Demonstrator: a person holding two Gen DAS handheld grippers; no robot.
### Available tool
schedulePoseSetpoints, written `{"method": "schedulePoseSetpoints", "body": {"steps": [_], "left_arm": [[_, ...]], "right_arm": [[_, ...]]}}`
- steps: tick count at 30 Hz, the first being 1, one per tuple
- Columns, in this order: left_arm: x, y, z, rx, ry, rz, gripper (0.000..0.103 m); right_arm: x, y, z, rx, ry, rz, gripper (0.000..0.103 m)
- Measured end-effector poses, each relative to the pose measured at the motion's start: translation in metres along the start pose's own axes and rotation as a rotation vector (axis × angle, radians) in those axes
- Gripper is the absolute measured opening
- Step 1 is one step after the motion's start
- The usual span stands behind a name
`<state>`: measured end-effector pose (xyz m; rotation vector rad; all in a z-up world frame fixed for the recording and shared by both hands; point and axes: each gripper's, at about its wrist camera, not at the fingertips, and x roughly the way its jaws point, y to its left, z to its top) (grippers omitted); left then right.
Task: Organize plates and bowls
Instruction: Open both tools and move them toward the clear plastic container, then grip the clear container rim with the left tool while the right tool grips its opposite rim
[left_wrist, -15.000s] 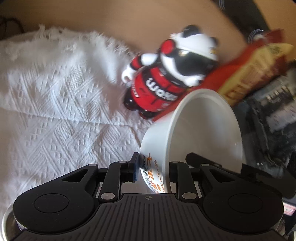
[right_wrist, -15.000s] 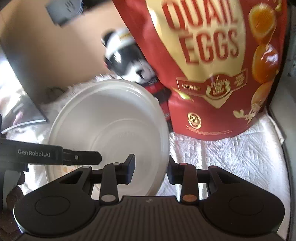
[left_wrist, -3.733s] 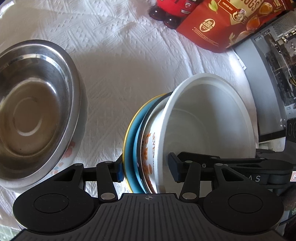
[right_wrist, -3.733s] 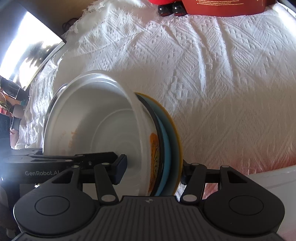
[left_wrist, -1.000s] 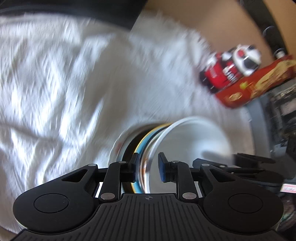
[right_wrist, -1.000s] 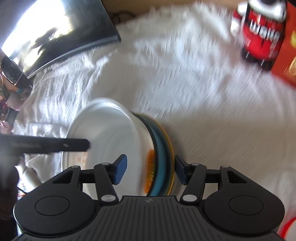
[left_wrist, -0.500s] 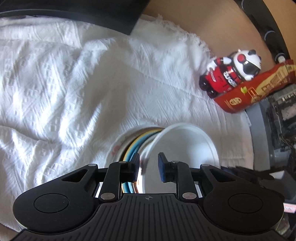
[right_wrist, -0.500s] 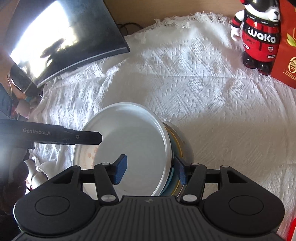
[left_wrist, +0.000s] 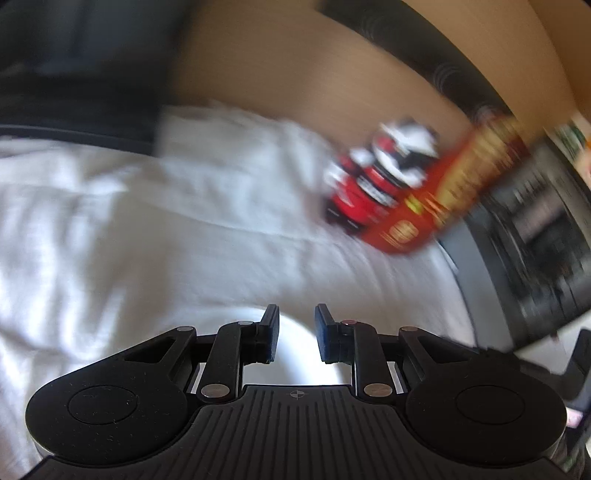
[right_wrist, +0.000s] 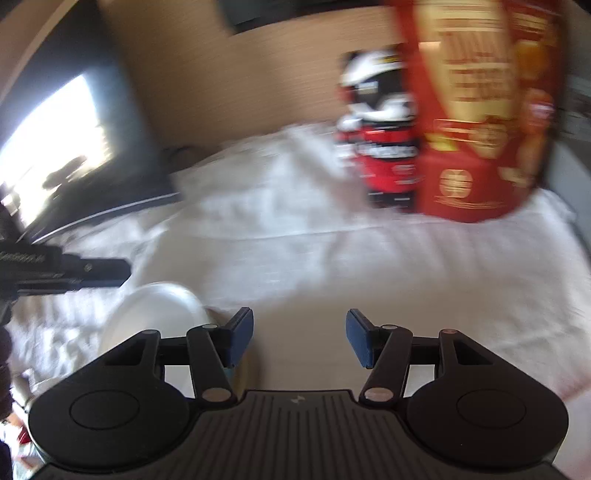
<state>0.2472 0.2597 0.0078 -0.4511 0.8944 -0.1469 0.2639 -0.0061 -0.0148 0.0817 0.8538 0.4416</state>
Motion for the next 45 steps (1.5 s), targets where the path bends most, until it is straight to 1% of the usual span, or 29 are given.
{"method": "schedulePoseSetpoints", "body": {"steps": [3, 5, 8, 10, 12, 13, 15, 16, 17, 19, 21, 25, 28, 30, 32, 33, 34, 36, 38, 40, 42, 45], "left_arm": [[0.035, -0.039, -0.008, 0.083, 0.082, -0.065, 0.023], [0.058, -0.068, -0.017, 0.15, 0.13, -0.098, 0.023], [0.092, -0.116, -0.034, 0.279, 0.205, -0.142, 0.024], [0.116, -0.148, -0.047, 0.356, 0.259, -0.172, 0.024], [0.142, -0.179, -0.062, 0.433, 0.327, -0.212, 0.024], [0.153, -0.191, -0.068, 0.456, 0.358, -0.227, 0.024], [0.179, -0.216, -0.082, 0.489, 0.422, -0.24, 0.024], [0.189, -0.226, -0.086, 0.507, 0.44, -0.237, 0.024], [0.199, -0.236, -0.091, 0.53, 0.447, -0.225, 0.024], [0.212, -0.253, -0.099, 0.585, 0.437, -0.187, 0.024], [0.225, -0.269, -0.105, 0.638, 0.442, -0.169, 0.024], [0.251, -0.294, -0.115, 0.701, 0.488, -0.161, 0.024], [0.265, -0.305, -0.123, 0.749, 0.5, -0.129, 0.025], [0.274, -0.308, -0.127, 0.773, 0.506, -0.104, 0.025], [0.282, -0.309, -0.129, 0.77, 0.52, -0.091, 0.025], [0.286, -0.309, -0.129, 0.766, 0.528, -0.091, 0.025], [0.288, -0.309, -0.129, 0.762, 0.534, -0.093, 0.025], [0.292, -0.307, -0.127, 0.746, 0.549, -0.098, 0.025], [0.293, -0.301, -0.123, 0.719, 0.557, -0.092, 0.025], [0.291, -0.289, -0.115, 0.66, 0.568, -0.083, 0.025], [0.285, -0.271, -0.105, 0.592, 0.568, -0.067, 0.024], [0.264, -0.237, -0.091, 0.482, 0.537, -0.048, 0.024]], "right_arm": [[-0.018, -0.042, -0.015, 0.064, -0.031, -0.088, 0.057], [-0.032, -0.072, -0.028, 0.114, -0.056, -0.167, 0.057], [-0.062, -0.113, -0.054, 0.169, -0.119, -0.319, 0.057], [-0.081, -0.138, -0.072, 0.19, -0.159, -0.446, 0.058], [-0.094, -0.159, -0.087, 0.221, -0.16, -0.545, 0.059], [-0.099, -0.171, -0.095, 0.256, -0.145, -0.574, 0.059], [-0.104, -0.191, -0.113, 0.344, -0.111, -0.568, 0.059], [-0.105, -0.2, -0.122, 0.396, -0.091, -0.558, 0.059], [-0.105, -0.206, -0.13, 0.436, -0.078, -0.551, 0.059], [-0.105, -0.214, -0.145, 0.499, -0.065, -0.541, 0.059], [-0.104, -0.221, -0.159, 0.55, -0.058, -0.522, 0.059], [-0.102, -0.234, -0.176, 0.68, -0.068, -0.418, 0.059], [-0.095, -0.245, -0.182, 0.747, -0.075, -0.375, 0.058], [-0.086, -0.248, -0.182, 0.749, -0.059, -0.365, 0.058], [-0.077, -0.251, -0.18, 0.732, -0.035, -0.344, 0.051], [-0.074, -0.253, -0.179, 0.721, -0.023, -0.332, 0.046], [-0.07, -0.254, -0.176, 0.707, -0.012, -0.323, 0.043], [-0.065, -0.253, -0.171, 0.67, 0.0, -0.313, 0.04], [-0.061, -0.251, -0.164, 0.623, 0.009, -0.313, 0.039], [-0.054, -0.248, -0.155, 0.572, 0.023, -0.316, 0.039], [-0.046, -0.245, -0.142, 0.533, 0.037, -0.296, 0.039], [-0.034, -0.231, -0.119, 0.454, 0.034, -0.249, 0.039]]}}
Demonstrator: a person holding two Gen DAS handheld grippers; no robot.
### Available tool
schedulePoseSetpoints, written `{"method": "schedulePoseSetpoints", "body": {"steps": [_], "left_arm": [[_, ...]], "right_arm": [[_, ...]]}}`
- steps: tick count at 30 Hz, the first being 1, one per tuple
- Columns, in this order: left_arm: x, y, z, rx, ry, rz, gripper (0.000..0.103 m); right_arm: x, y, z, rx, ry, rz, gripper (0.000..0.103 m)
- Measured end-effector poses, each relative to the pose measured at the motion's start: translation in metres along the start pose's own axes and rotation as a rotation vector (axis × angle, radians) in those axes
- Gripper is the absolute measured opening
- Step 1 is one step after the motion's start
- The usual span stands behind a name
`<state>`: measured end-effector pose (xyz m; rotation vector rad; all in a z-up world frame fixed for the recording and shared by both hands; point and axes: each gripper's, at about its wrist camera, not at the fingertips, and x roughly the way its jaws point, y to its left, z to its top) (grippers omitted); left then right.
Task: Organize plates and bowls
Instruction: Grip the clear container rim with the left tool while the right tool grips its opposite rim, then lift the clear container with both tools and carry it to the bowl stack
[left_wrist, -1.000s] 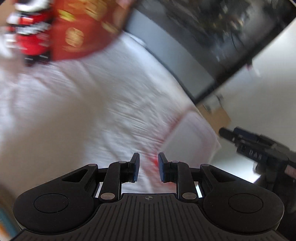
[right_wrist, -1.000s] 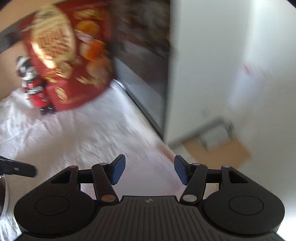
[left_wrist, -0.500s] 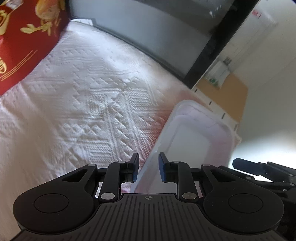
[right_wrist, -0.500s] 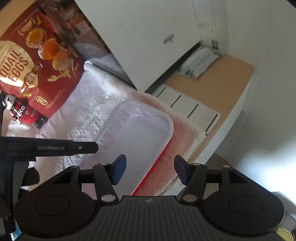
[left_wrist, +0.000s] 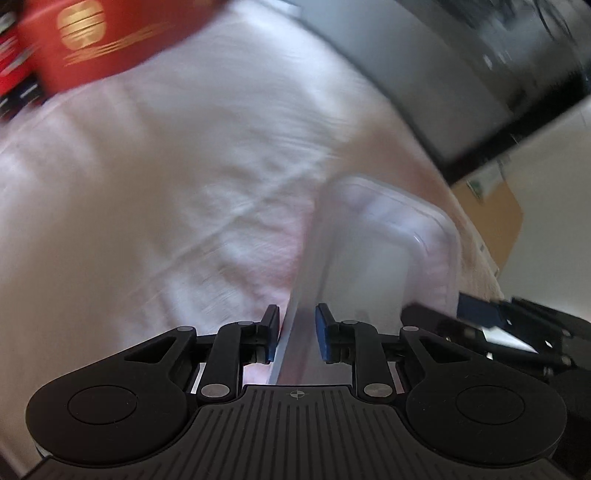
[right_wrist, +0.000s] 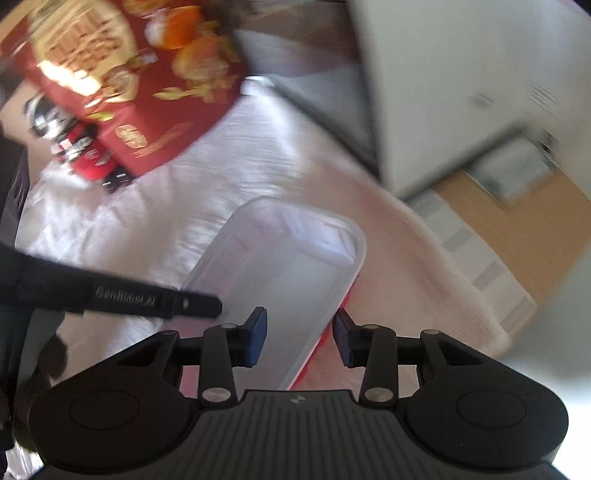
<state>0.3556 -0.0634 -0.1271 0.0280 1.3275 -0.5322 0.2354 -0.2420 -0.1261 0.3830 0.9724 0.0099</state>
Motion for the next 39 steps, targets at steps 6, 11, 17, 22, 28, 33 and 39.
{"method": "schedulePoseSetpoints", "body": {"steps": [6, 11, 17, 22, 28, 33, 39], "left_arm": [[-0.042, 0.061, -0.047, -0.249, -0.089, 0.033, 0.023], [-0.065, 0.096, -0.079, -0.394, -0.159, 0.096, 0.023], [-0.055, 0.115, -0.099, -0.5, -0.133, 0.087, 0.023], [-0.044, 0.111, -0.097, -0.494, -0.12, 0.06, 0.022], [-0.038, 0.105, -0.092, -0.463, -0.123, 0.062, 0.022], [-0.038, 0.108, -0.094, -0.487, -0.13, 0.048, 0.022], [-0.044, 0.104, -0.095, -0.445, -0.11, 0.084, 0.022]], "right_arm": [[0.021, 0.063, 0.016, -0.175, 0.032, 0.118, 0.04], [0.041, 0.117, 0.015, -0.311, 0.082, 0.206, 0.04], [0.061, 0.153, 0.005, -0.405, 0.133, 0.211, 0.041], [0.07, 0.143, 0.006, -0.389, 0.171, 0.19, 0.042], [0.077, 0.128, 0.003, -0.356, 0.205, 0.176, 0.042], [0.077, 0.124, 0.0, -0.345, 0.202, 0.184, 0.042], [0.074, 0.129, -0.001, -0.358, 0.195, 0.177, 0.042]]}}
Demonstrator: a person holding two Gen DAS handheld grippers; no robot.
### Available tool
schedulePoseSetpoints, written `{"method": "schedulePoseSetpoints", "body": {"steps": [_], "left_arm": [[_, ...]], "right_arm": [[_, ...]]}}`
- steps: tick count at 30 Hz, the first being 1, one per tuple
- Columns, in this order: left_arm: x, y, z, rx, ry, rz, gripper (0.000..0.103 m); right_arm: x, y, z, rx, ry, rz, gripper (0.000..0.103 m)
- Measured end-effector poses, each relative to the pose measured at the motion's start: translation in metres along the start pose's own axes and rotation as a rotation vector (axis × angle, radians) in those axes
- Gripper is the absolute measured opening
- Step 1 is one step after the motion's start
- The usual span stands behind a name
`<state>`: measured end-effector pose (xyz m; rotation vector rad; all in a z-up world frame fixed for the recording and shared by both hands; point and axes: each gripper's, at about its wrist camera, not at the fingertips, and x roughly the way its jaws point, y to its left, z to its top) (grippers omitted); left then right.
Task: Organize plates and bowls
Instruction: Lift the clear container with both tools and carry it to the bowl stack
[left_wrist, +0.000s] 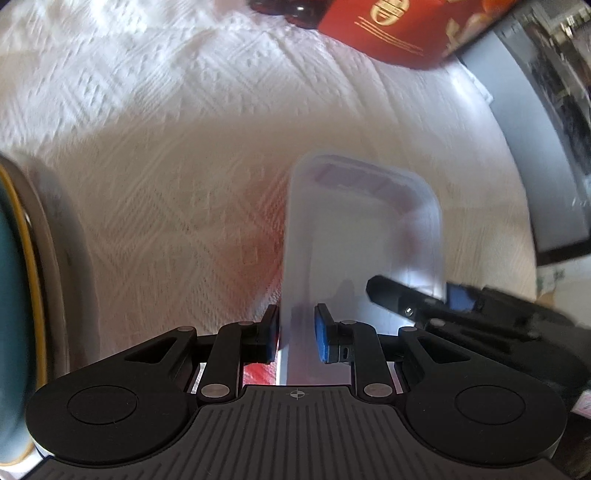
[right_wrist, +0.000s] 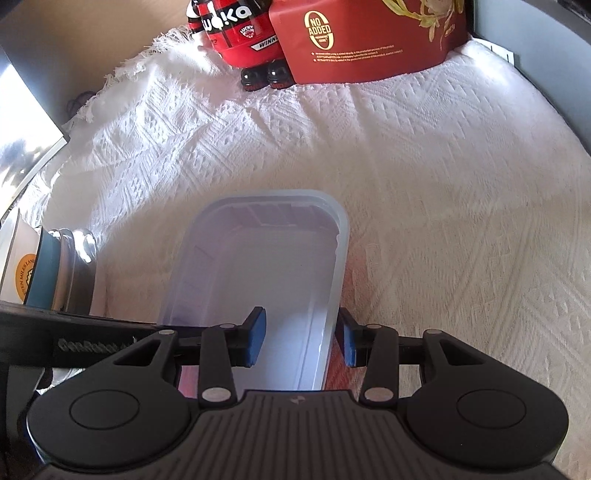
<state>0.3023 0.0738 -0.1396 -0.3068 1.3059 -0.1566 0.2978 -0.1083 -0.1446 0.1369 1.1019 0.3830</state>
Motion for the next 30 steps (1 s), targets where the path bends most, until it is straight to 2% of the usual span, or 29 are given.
{"method": "schedulePoseSetpoints", "body": {"steps": [5, 11, 18, 23, 30], "left_arm": [[-0.029, -0.006, 0.0, 0.035, -0.073, -0.035, 0.023], [-0.101, -0.002, 0.01, 0.036, -0.22, -0.085, 0.022], [-0.181, 0.016, 0.001, 0.056, -0.378, -0.041, 0.023], [-0.208, 0.047, -0.012, 0.017, -0.439, -0.015, 0.023], [-0.229, 0.099, -0.034, -0.082, -0.431, -0.058, 0.022]], "right_arm": [[-0.027, 0.01, 0.012, -0.034, -0.072, -0.006, 0.042], [-0.078, 0.036, 0.036, -0.088, -0.198, 0.021, 0.042], [-0.111, 0.09, 0.063, -0.156, -0.301, 0.115, 0.042], [-0.107, 0.13, 0.066, -0.224, -0.281, 0.164, 0.042], [-0.097, 0.182, 0.061, -0.299, -0.236, 0.204, 0.042]]}}
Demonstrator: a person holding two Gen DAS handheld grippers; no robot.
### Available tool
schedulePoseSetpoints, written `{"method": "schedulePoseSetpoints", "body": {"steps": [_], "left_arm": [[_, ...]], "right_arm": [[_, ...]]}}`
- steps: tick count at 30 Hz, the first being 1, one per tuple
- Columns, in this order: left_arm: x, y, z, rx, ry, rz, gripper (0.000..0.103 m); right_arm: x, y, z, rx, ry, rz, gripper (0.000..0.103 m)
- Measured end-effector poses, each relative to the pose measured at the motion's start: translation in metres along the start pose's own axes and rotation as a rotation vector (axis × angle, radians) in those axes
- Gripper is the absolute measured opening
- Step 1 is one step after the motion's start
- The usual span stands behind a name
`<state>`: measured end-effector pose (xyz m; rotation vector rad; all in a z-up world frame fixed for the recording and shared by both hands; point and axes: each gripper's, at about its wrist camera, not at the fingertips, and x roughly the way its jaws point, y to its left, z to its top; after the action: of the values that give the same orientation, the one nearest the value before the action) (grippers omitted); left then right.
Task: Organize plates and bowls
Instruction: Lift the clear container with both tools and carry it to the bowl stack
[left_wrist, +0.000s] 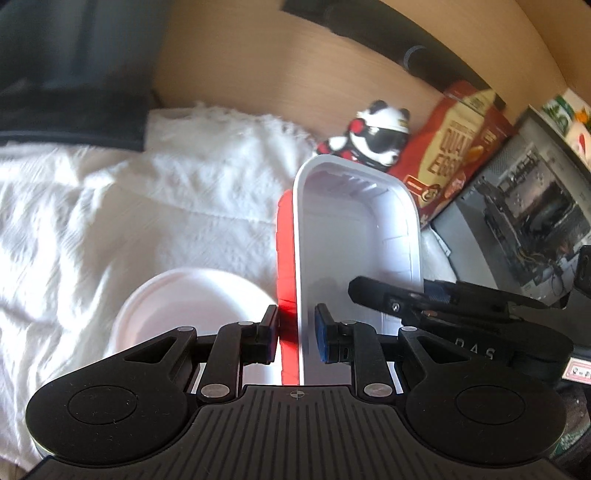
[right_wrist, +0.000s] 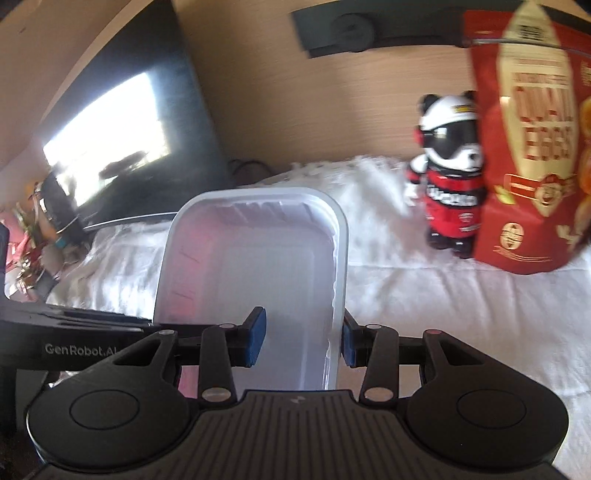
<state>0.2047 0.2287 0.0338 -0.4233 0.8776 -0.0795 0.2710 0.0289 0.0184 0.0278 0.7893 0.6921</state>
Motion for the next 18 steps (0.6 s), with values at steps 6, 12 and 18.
{"method": "schedulePoseSetpoints", "body": {"steps": [6, 12, 18], "left_arm": [[-0.017, 0.045, -0.003, -0.078, 0.04, -0.009, 0.022], [0.001, 0.078, -0.011, -0.148, 0.11, 0.007, 0.024], [0.019, 0.099, -0.012, -0.199, 0.142, -0.011, 0.025]], "right_arm": [[0.018, 0.039, 0.004, -0.018, 0.034, 0.067, 0.042], [0.047, 0.063, -0.009, -0.039, 0.109, 0.059, 0.042], [0.076, 0.057, -0.025, -0.009, 0.184, 0.03, 0.042]]}}
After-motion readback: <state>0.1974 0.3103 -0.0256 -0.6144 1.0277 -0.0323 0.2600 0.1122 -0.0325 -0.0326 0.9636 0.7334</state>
